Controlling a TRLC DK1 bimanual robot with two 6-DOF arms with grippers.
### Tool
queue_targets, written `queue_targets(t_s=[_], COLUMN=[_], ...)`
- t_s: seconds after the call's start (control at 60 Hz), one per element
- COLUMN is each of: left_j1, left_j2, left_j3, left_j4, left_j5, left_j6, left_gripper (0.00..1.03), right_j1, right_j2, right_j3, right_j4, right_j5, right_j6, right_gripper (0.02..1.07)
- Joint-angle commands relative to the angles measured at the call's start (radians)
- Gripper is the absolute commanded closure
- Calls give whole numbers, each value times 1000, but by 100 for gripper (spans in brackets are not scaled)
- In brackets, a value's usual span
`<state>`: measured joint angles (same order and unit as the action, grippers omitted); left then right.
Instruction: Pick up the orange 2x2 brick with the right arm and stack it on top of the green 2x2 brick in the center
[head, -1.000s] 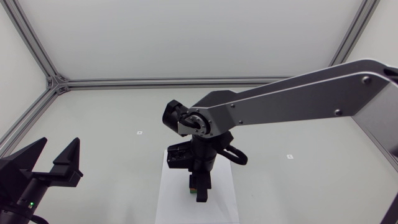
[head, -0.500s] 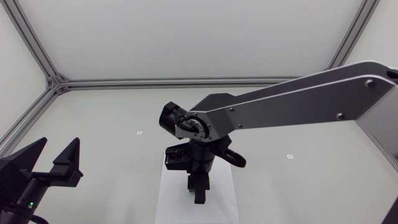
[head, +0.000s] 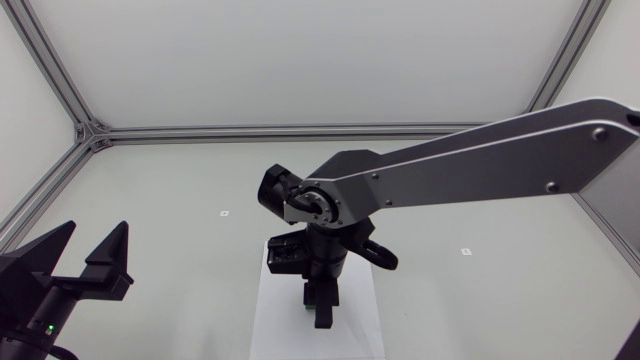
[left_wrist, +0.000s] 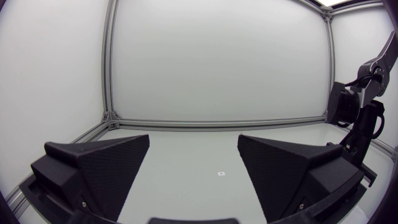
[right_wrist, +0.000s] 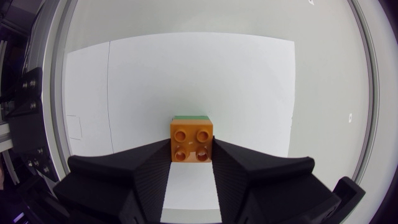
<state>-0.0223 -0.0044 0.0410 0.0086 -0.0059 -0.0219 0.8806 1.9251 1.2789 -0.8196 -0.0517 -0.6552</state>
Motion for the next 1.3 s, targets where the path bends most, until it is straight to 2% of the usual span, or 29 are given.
queue_targets(t_s=[0.0,1.283], left_j1=[2,2], left_j2=[-8,-8], left_j3=[-41,-41], left_j4=[-13,-15], left_j5=[4,4], left_j6=[13,13], left_gripper=[4,4], right_j1=[-11,9], right_j2=[41,71], right_j3=[-56,36], right_j4=[-64,-53], right_j5=[16,9], right_j6=[-9,-18], right_gripper=[102,102])
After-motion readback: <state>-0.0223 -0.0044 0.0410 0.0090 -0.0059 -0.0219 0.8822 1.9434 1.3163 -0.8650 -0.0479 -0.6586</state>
